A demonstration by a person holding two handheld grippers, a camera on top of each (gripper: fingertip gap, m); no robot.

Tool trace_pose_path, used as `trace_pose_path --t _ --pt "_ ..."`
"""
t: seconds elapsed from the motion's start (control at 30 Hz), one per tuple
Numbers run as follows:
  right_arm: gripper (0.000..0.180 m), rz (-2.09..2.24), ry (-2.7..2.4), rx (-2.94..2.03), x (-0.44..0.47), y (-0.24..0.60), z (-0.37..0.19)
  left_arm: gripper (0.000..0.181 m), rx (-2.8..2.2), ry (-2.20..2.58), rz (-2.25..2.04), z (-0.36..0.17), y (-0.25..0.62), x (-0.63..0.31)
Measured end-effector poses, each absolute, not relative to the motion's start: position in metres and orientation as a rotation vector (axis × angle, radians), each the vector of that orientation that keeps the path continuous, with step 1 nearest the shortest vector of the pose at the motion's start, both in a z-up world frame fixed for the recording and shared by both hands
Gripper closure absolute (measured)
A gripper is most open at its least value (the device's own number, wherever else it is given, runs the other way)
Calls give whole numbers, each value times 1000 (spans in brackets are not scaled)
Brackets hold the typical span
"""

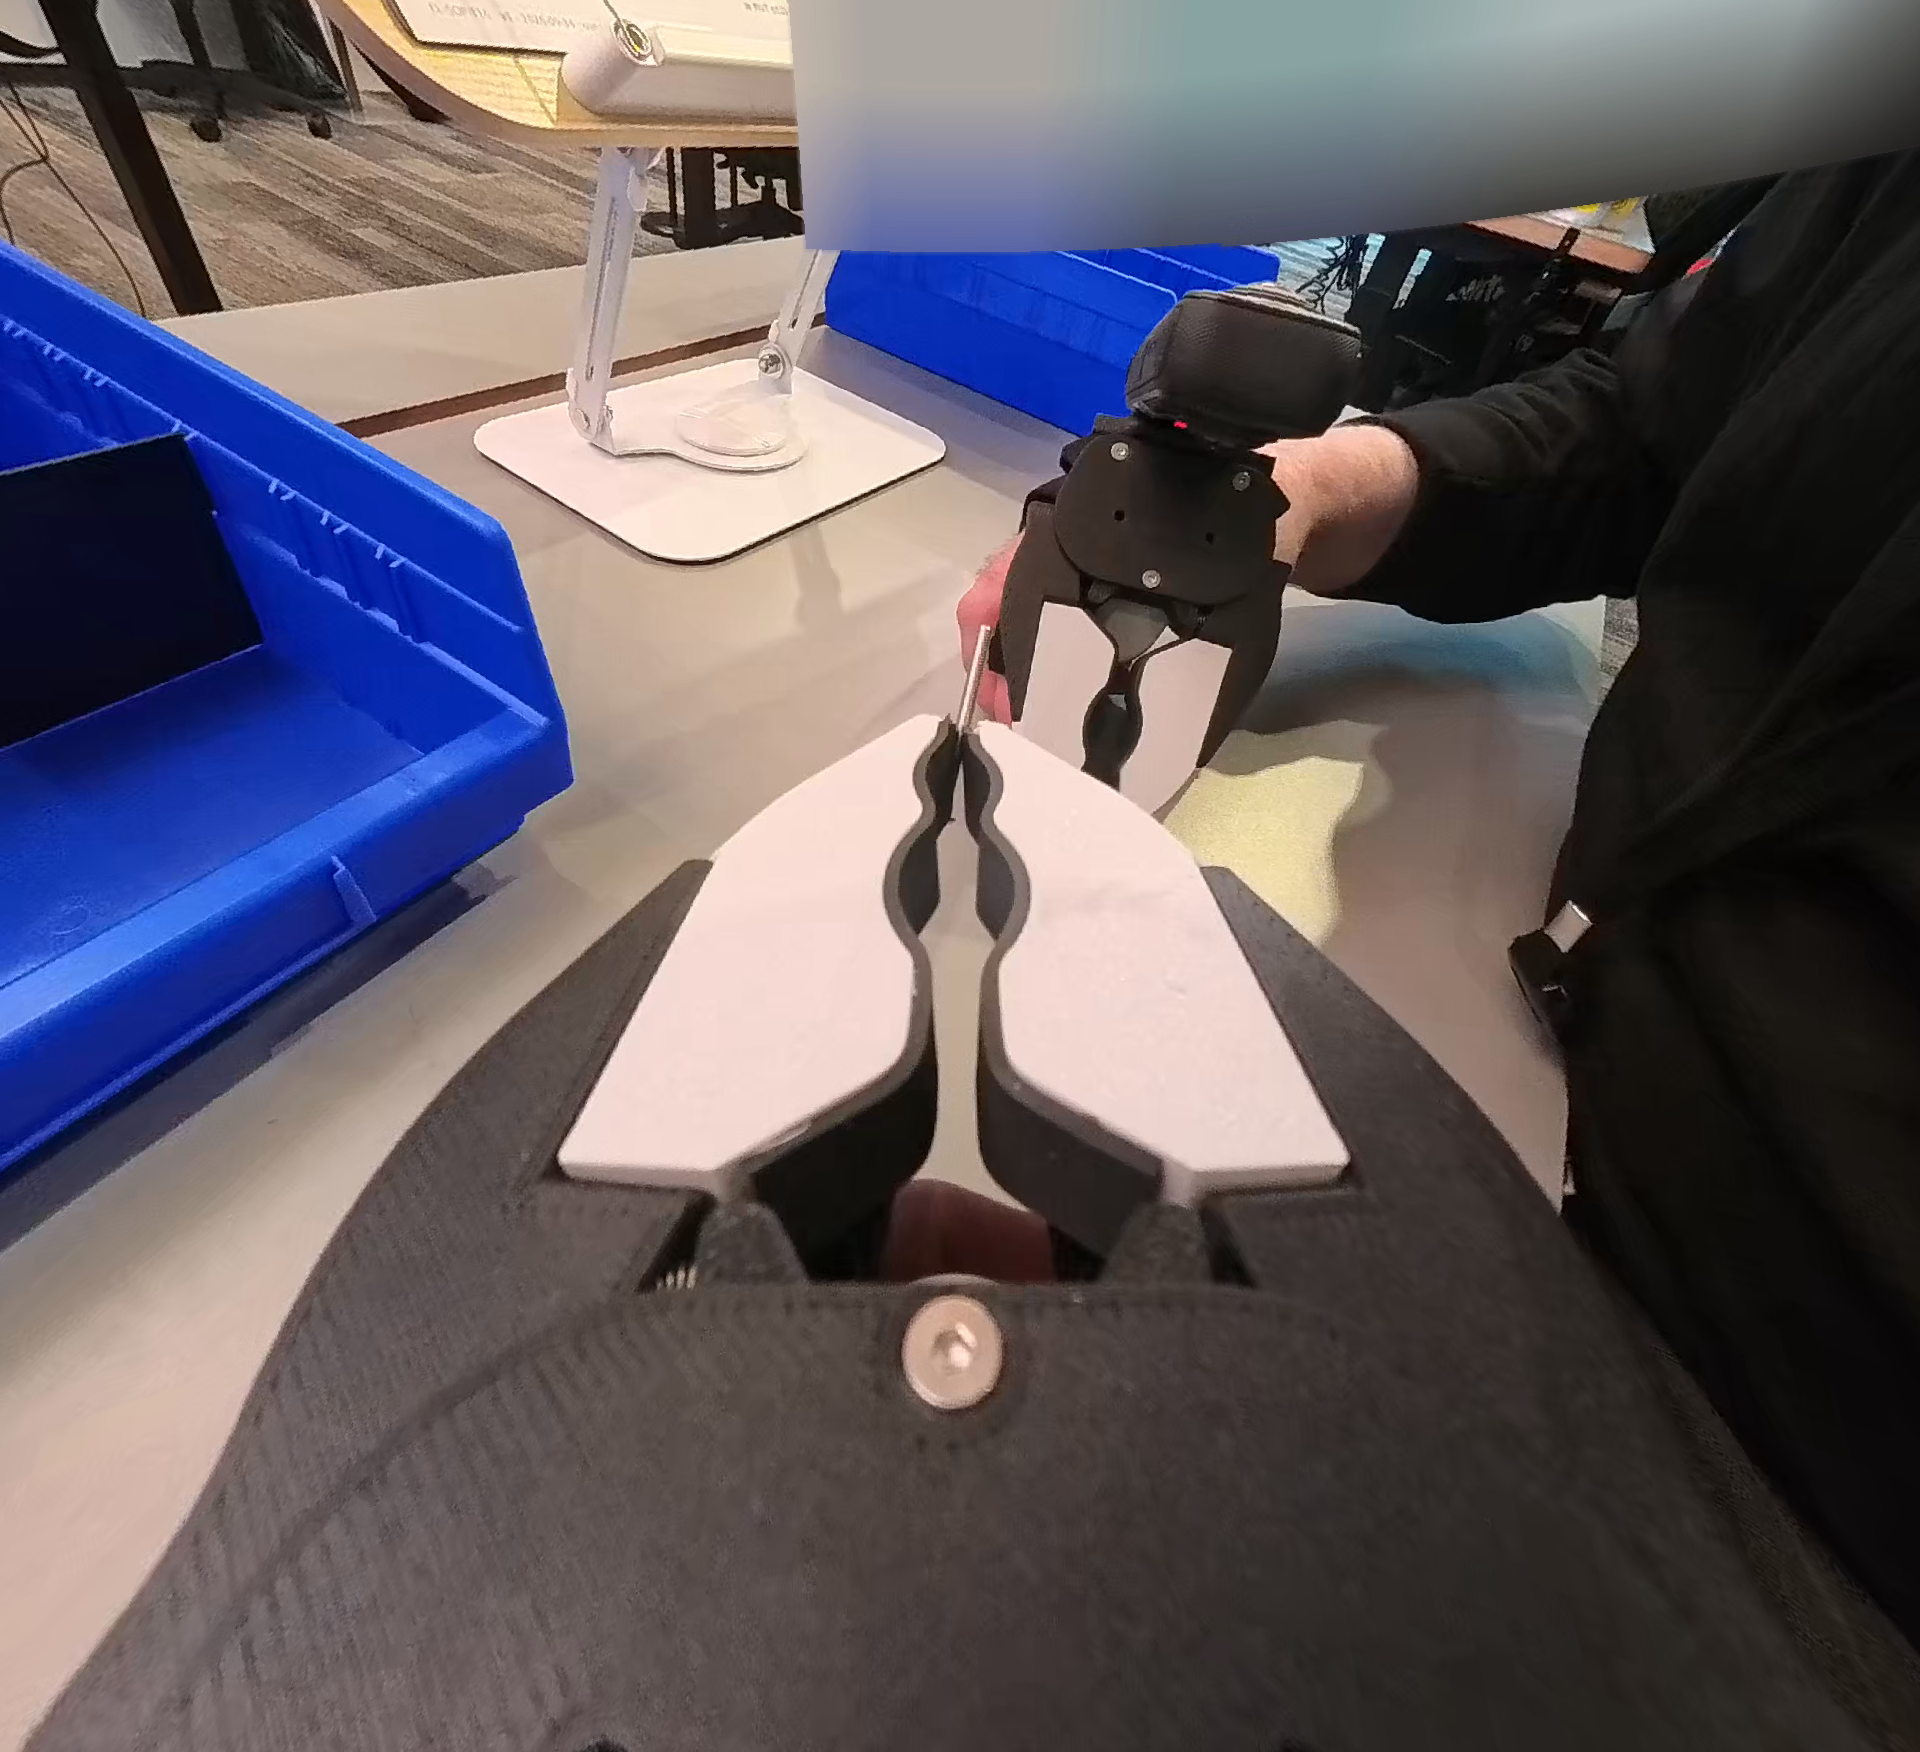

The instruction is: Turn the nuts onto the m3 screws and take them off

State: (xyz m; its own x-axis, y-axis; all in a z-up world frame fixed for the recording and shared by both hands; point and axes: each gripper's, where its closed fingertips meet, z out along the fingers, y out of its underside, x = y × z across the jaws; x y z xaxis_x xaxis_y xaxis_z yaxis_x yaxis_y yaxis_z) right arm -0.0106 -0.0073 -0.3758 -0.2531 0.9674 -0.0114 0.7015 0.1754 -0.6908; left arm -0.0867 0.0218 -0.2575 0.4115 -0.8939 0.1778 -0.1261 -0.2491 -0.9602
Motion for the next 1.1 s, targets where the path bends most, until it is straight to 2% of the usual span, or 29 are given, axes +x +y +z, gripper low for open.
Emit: trace_pose_path --t 0.67,1.1 --pt "176 880 -1945 -1540 -14 -7 -365 180 -1691 889 -1008 -269 22 -83" --pt "173 773 -2048 -1620 -10 -9 -376 180 -1690 895 -1015 -268 21 -81"
